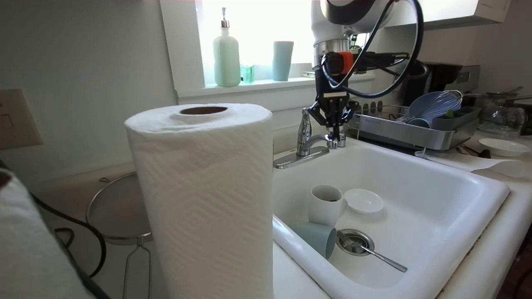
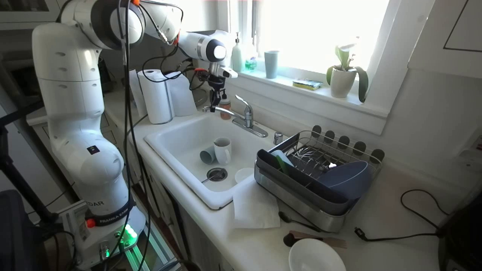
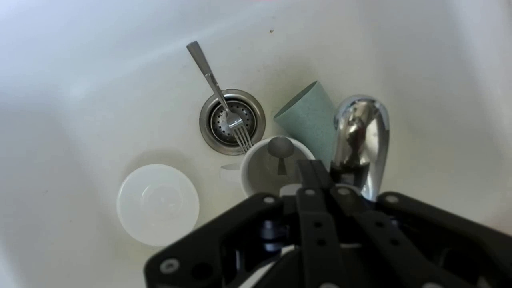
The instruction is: Push the faucet to the left, then push the handle to the right
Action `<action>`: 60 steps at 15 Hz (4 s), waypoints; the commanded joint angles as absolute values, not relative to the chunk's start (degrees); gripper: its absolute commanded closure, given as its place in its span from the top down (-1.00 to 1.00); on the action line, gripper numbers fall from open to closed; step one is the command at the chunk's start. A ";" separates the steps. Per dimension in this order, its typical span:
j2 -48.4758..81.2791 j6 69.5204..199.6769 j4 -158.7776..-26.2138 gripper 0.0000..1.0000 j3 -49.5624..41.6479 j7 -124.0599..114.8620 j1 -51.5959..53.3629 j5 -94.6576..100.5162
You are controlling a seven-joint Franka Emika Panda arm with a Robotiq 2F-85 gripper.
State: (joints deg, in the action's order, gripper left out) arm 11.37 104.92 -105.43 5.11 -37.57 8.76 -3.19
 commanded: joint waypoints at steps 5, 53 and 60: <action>14.48 117.35 -102.55 -1.00 6.07 -39.23 11.98 -0.48; 19.36 115.81 -92.32 -1.00 2.79 -21.59 9.44 3.27; 19.31 108.58 -91.85 -1.00 2.23 -22.51 9.33 3.92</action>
